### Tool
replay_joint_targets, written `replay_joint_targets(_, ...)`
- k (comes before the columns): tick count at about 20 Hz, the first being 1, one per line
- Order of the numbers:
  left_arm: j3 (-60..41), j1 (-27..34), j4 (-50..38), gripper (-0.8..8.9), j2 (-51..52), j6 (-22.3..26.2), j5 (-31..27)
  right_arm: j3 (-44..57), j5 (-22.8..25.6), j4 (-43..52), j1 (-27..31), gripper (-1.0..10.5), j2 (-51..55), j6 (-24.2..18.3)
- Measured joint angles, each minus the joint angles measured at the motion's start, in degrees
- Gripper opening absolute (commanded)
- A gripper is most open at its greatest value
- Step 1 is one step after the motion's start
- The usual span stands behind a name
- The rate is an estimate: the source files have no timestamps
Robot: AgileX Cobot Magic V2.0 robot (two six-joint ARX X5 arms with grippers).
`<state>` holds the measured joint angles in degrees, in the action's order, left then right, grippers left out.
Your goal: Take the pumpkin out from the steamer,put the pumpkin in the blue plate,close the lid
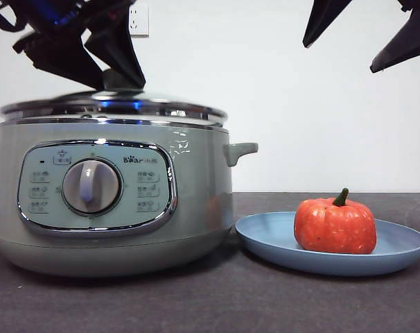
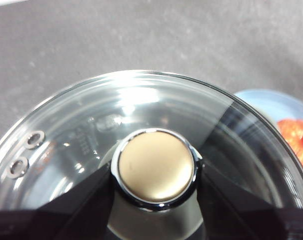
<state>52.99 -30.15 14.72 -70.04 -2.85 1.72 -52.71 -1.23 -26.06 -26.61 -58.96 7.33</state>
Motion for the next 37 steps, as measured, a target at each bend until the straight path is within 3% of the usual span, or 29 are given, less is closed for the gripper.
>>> replay_joint_targets(5, 0.28, -0.20, -1.88, -0.08, -1.95, 0.22, 0.46, 0.00, 0.02, -0.02, 0.00, 6.0, 0.00, 0.00)
replay_joint_targets(24, 3.98, -0.20, 8.22, 0.05, -1.97, 1.84, -0.70, 0.00, 0.02, 0.37, 0.00, 6.0, 0.00, 0.00)
replay_joint_targets(25, 3.98, -0.20, 8.22, 0.84, -1.97, 1.84, -0.70, 0.00, 0.02, 0.37, 0.00, 6.0, 0.00, 0.00)
replay_joint_targets(27, 3.98, -0.20, 8.17, 4.07, -1.97, 1.84, -0.79, 0.00, 0.02, 0.37, 0.00, 6.0, 0.00, 0.00)
replay_joint_targets(28, 3.98, -0.20, 8.15, 4.73, -1.97, 1.84, -0.81, 0.00, 0.02, 0.37, 0.00, 6.0, 0.00, 0.00)
replay_joint_targets(37, 3.93, -0.20, 8.00, 4.67, -0.24, 1.66, -1.53, 0.00, -0.02, 0.28, 0.00, 5.9, 0.00, 0.00)
